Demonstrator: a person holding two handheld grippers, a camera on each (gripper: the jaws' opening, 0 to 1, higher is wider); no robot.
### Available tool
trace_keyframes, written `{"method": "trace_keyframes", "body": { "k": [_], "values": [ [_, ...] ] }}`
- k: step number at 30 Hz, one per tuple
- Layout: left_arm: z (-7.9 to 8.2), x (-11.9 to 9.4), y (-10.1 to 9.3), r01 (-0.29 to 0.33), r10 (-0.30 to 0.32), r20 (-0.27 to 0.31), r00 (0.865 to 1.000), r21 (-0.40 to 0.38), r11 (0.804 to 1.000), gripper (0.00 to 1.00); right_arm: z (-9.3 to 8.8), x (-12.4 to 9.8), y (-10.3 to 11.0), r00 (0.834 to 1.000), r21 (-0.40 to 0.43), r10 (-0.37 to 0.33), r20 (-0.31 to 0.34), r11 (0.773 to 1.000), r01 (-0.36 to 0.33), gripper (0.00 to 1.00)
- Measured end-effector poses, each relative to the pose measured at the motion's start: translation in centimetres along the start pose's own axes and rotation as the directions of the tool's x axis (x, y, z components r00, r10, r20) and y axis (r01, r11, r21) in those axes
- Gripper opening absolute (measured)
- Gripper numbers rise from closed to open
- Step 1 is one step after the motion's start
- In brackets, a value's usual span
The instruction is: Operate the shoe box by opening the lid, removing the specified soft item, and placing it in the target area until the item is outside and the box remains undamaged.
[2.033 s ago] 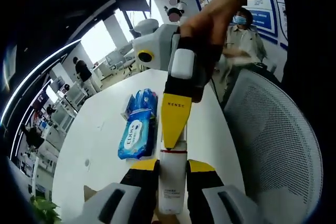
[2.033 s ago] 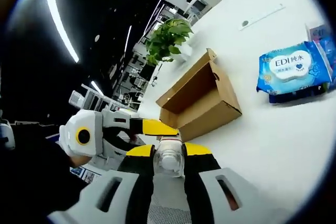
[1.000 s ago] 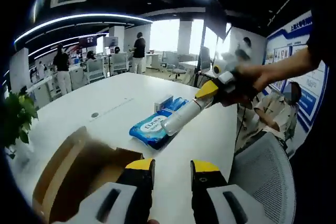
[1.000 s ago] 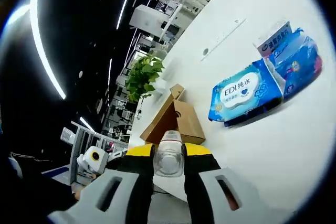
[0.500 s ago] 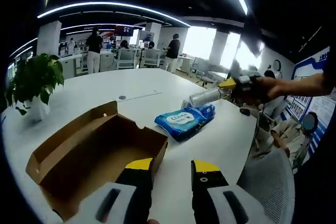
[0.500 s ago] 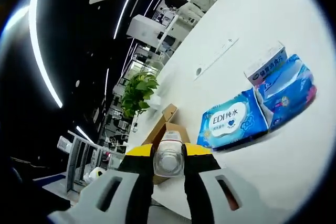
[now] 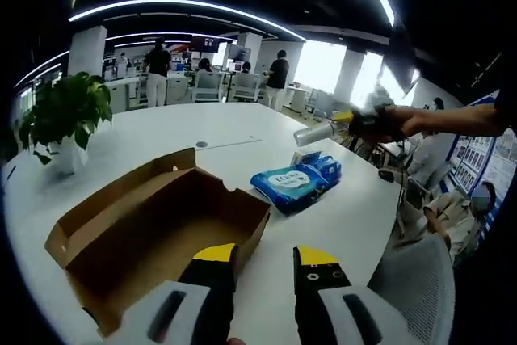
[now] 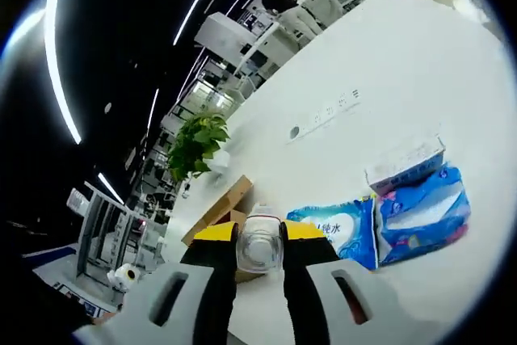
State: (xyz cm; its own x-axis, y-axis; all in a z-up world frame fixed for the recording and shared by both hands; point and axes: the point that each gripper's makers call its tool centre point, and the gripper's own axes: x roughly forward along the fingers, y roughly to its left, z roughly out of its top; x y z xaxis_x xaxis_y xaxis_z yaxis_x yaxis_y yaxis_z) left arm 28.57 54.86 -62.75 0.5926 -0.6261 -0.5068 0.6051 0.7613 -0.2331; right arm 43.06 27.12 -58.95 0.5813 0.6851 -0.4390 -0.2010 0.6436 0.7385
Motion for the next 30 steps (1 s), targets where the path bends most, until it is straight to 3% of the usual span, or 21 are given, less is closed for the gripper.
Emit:
{"method": "trace_keyframes", "body": {
  "k": [4,7,9,13,14,15,16,18,19,20,21,22,23,26,27,29,30],
  "values": [
    [-0.1,-0.2,0.4,-0.016,0.016,0.007,1.0,-0.016,1.0,0.27,2.0,1.1,-0.9,0.998,-0.111,-0.041,-0.048,0.993,0.035,0.18],
    [-0.3,-0.5,0.8,-0.028,0.028,0.009,1.0,-0.024,0.999,0.27,2.9,1.9,-0.9,0.991,-0.241,-0.081,-0.103,0.969,0.054,0.18],
    [-0.4,-0.7,1.0,-0.032,0.032,0.008,0.999,-0.026,0.999,0.27,3.3,2.4,-0.5,0.984,-0.353,-0.105,-0.144,0.934,0.048,0.18],
    [-0.7,-1.2,1.5,-0.05,0.05,0.007,0.999,-0.033,0.998,0.27,3.6,3.7,-0.2,0.954,-0.577,-0.172,-0.244,0.816,-0.001,0.18],
    [-0.7,-1.4,1.7,-0.057,0.058,0.01,0.998,-0.038,0.998,0.27,3.5,4.1,-0.4,0.938,-0.644,-0.202,-0.281,0.764,-0.029,0.18],
    [-0.8,-1.4,1.8,-0.061,0.061,0.012,0.998,-0.042,0.997,0.27,3.4,4.3,-0.5,0.927,-0.68,-0.222,-0.301,0.732,-0.045,0.18],
    [-0.8,-1.6,1.9,-0.067,0.068,0.013,0.998,-0.048,0.997,0.27,3.3,4.6,-0.8,0.908,-0.737,-0.261,-0.329,0.672,-0.074,0.18],
    [-0.9,-1.7,2.0,-0.073,0.074,0.014,0.997,-0.052,0.996,0.27,3.1,5.0,-1.2,0.883,-0.79,-0.305,-0.357,0.602,-0.112,0.18],
    [-1.0,-1.8,2.0,-0.075,0.076,0.014,0.997,-0.054,0.996,0.27,3.0,5.3,-1.4,0.864,-0.822,-0.333,-0.377,0.551,-0.146,0.18],
    [-1.0,-1.9,2.1,-0.079,0.08,0.014,0.997,-0.055,0.995,0.27,3.0,5.5,-1.5,0.854,-0.837,-0.348,-0.387,0.521,-0.168,0.18],
    [-1.1,-2.0,2.1,-0.081,0.082,0.013,0.997,-0.057,0.995,0.27,2.9,5.8,-1.7,0.837,-0.858,-0.373,-0.401,0.474,-0.2,0.18],
    [-1.1,-2.1,2.1,-0.082,0.083,0.013,0.996,-0.059,0.995,0.27,2.9,5.8,-1.8,0.832,-0.863,-0.38,-0.405,0.46,-0.209,0.18],
    [-1.2,-2.1,2.2,-0.085,0.086,0.013,0.996,-0.062,0.994,0.27,2.7,6.0,-2.0,0.812,-0.879,-0.409,-0.416,0.41,-0.244,0.18],
    [-1.3,-2.3,2.5,-0.094,0.095,0.012,0.995,-0.067,0.993,0.27,2.5,6.1,-3.0,0.758,-0.893,-0.478,-0.443,0.315,-0.322,0.18],
    [-1.3,-2.4,2.6,-0.097,0.098,0.012,0.995,-0.069,0.993,0.27,2.5,6.2,-3.4,0.736,-0.894,-0.509,-0.447,0.273,-0.355,0.18],
    [-1.3,-2.5,2.8,-0.102,0.103,0.012,0.995,-0.07,0.992,0.27,2.3,6.3,-3.9,0.708,-0.89,-0.543,-0.452,0.221,-0.399,0.18],
    [-1.3,-2.5,2.8,-0.103,0.104,0.012,0.994,-0.07,0.992,0.27,2.3,6.3,-4.1,0.699,-0.888,-0.554,-0.452,0.208,-0.409,0.18]
  ]
}}
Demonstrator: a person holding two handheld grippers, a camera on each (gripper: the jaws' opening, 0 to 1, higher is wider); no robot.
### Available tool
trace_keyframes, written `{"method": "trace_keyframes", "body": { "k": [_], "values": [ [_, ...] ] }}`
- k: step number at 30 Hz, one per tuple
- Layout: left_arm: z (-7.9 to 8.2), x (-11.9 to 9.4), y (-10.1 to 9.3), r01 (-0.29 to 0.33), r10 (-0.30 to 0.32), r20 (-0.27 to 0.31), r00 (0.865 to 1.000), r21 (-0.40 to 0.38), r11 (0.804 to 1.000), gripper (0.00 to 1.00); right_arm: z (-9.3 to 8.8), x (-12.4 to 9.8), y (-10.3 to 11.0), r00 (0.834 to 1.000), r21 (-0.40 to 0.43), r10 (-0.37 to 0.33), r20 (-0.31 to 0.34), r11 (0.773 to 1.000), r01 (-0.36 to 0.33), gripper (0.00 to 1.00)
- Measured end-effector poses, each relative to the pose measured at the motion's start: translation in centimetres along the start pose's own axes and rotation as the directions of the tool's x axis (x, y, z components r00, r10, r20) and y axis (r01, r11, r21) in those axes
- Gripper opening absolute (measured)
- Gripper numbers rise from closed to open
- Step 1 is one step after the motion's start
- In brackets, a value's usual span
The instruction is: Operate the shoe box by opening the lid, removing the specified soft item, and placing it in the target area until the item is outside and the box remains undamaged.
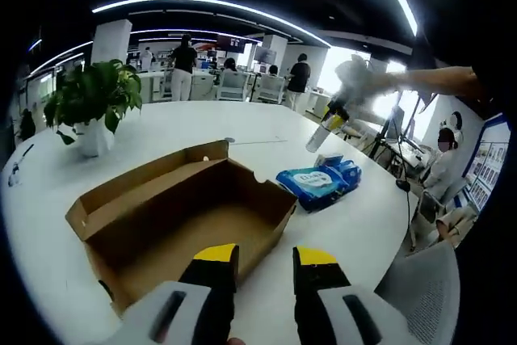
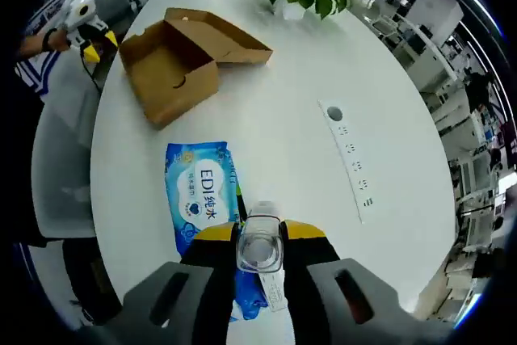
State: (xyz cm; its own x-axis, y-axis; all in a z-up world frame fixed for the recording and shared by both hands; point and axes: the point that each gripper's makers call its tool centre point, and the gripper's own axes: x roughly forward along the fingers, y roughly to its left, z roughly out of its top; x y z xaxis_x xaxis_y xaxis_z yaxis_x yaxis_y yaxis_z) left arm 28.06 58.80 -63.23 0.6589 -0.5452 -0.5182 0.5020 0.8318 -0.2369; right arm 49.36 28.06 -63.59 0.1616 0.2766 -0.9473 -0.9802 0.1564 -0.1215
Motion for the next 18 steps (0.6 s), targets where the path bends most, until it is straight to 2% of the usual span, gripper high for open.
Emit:
{"method": "trace_keyframes", "body": {
  "k": [6,18],
  "values": [
    [0.0,-0.1,0.3,-0.007,0.007,0.0,1.0,-0.001,1.0,0.27,-0.5,1.0,0.2,0.998,-0.089,0.014,-0.063,0.996,-0.019,0.18],
    [-0.6,-0.4,0.6,-0.016,0.016,-0.012,1.0,-0.012,1.0,0.27,-1.6,2.9,0.7,0.99,-0.139,0.036,-0.133,0.989,-0.055,0.18]
  ]
}}
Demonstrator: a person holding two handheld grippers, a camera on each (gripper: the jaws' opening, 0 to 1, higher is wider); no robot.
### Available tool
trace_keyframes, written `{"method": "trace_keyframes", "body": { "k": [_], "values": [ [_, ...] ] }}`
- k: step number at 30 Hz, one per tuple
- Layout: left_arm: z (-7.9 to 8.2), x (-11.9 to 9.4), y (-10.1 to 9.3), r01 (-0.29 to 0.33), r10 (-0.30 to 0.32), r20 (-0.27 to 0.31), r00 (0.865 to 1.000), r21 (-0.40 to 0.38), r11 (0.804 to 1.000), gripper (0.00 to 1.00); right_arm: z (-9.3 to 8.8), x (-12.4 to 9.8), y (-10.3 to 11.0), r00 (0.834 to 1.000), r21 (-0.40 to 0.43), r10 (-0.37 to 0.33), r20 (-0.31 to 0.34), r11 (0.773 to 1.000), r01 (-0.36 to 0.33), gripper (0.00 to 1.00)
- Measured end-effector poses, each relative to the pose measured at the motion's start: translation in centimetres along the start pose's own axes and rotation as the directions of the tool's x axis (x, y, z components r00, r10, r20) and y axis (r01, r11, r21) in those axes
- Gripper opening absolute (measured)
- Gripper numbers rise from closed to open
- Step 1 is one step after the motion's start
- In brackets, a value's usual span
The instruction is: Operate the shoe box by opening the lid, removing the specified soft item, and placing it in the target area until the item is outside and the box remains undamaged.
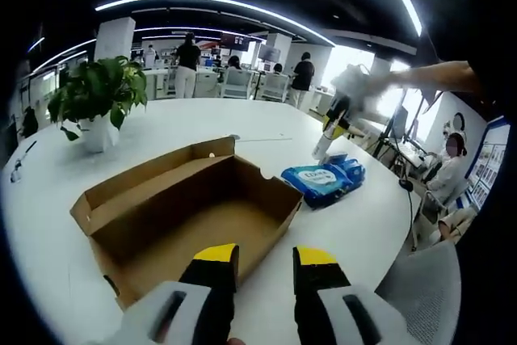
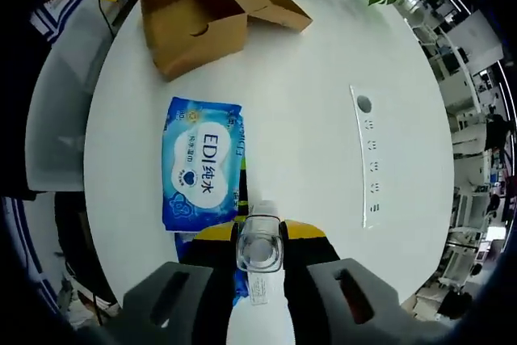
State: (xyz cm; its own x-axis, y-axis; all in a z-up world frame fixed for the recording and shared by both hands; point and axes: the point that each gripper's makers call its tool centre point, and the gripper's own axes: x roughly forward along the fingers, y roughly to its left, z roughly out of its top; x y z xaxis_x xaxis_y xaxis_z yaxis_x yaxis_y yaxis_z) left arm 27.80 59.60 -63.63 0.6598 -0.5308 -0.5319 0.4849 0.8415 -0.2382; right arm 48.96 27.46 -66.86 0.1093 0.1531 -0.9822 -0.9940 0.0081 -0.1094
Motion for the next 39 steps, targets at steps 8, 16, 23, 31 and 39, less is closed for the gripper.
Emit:
{"method": "trace_keyframes", "body": {
  "k": [8,16,23,31,39],
  "values": [
    [-0.6,-0.3,0.6,-0.016,0.015,-0.019,1.0,-0.005,1.0,0.27,-0.3,2.4,0.8,1.0,0.005,0.023,-0.01,1.0,-0.022,0.18],
    [-0.3,-0.1,0.8,-0.02,0.02,-0.026,0.999,0.001,1.0,0.27,-1.0,3.5,0.6,0.999,-0.025,0.038,-0.038,0.999,-0.039,0.18],
    [0.1,0.3,0.8,-0.013,0.013,-0.029,1.0,0.008,1.0,0.27,-1.3,3.5,0.3,0.998,-0.031,0.057,-0.04,0.998,-0.058,0.19],
    [0.0,0.6,0.8,-0.011,0.011,-0.037,0.999,0.008,1.0,0.27,-1.9,3.8,-0.1,0.996,-0.036,0.068,-0.053,0.997,-0.07,0.2],
    [0.3,0.7,1.0,-0.013,0.013,-0.036,0.999,0.01,1.0,0.27,-2.3,4.0,-0.5,0.996,-0.031,0.055,-0.064,0.998,-0.057,0.24]
  ]
}}
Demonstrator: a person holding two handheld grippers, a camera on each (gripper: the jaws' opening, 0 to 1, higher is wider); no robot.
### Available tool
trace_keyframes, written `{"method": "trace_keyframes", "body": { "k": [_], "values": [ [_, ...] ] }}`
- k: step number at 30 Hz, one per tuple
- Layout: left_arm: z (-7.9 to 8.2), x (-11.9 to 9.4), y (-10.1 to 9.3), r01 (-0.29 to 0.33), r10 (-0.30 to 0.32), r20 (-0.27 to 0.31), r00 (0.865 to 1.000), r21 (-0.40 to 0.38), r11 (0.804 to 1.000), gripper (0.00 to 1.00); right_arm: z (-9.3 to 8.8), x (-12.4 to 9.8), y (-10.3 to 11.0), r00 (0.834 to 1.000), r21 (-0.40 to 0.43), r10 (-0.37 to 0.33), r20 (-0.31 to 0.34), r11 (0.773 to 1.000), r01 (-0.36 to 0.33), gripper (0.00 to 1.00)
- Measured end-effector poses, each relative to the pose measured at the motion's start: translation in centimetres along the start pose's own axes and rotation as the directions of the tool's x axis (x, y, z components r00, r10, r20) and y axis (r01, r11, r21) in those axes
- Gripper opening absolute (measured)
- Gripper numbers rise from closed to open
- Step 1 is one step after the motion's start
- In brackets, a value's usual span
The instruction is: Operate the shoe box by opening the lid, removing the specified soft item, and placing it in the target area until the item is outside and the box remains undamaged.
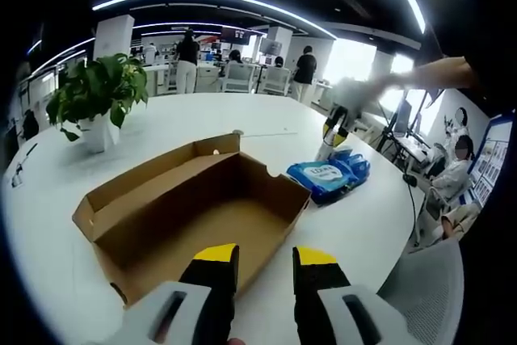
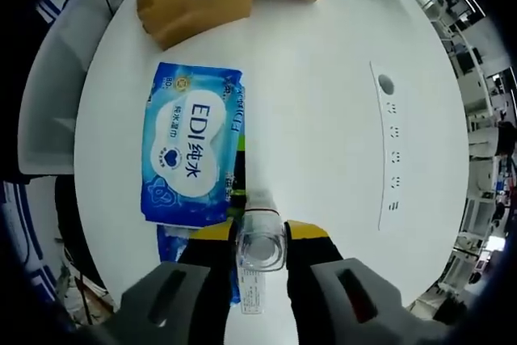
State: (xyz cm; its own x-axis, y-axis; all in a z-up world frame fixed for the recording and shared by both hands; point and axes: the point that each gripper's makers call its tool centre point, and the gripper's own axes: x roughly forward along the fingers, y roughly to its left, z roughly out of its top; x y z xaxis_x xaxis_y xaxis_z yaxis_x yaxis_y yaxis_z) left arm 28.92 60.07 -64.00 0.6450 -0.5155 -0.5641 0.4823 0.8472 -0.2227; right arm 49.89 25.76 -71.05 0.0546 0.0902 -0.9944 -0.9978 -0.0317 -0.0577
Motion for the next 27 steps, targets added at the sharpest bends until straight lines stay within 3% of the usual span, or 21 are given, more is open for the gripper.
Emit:
{"method": "trace_keyframes", "body": {
  "k": [15,27],
  "values": [
    [0.0,0.0,0.0,-0.001,0.001,0.008,1.0,-0.01,1.0,0.27,-0.3,-1.1,-0.9,0.999,0.027,-0.04,0.022,0.999,0.039,0.28],
    [0.9,-1.0,1.0,-0.033,0.037,0.058,0.998,-0.062,0.998,0.27,-1.1,-4.1,-0.3,0.995,0.065,-0.088,0.041,0.994,0.086,0.29]
  ]
}}
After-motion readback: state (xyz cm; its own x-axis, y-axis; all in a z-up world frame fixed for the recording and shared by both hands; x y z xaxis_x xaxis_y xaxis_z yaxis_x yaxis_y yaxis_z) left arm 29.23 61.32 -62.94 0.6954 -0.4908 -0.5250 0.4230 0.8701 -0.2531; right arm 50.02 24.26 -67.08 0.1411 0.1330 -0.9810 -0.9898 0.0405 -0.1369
